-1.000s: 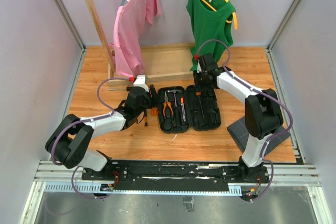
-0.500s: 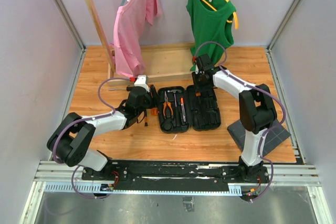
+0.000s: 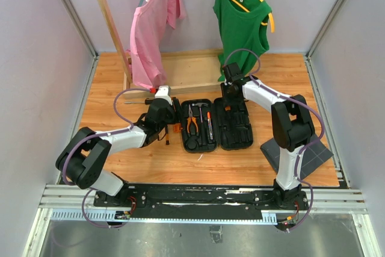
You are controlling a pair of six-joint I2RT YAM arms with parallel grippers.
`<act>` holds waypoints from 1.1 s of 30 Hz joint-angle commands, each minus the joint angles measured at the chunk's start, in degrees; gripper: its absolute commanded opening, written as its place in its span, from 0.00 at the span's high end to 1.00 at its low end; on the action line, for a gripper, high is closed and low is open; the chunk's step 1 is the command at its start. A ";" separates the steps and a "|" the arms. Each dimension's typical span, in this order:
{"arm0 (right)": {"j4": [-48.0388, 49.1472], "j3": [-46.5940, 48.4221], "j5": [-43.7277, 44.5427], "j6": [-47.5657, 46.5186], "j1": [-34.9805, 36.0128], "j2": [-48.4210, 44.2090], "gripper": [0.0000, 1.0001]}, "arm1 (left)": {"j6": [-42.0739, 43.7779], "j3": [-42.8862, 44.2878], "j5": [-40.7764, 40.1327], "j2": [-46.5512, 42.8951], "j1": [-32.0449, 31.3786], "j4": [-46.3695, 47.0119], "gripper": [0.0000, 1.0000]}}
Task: Sort the tools into containers
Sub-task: Place the screwdriver in the storage box.
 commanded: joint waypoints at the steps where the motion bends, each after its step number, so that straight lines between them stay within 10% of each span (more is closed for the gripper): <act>1: -1.91 1.52 2.45 3.23 -1.07 0.94 0.78 | 0.25 1.81 -0.38 0.40 0.38 -0.02 0.42; 33: -0.68 -6.53 2.28 2.67 -0.98 -12.27 0.38 | -0.29 1.29 -2.38 -1.43 0.38 -1.06 0.42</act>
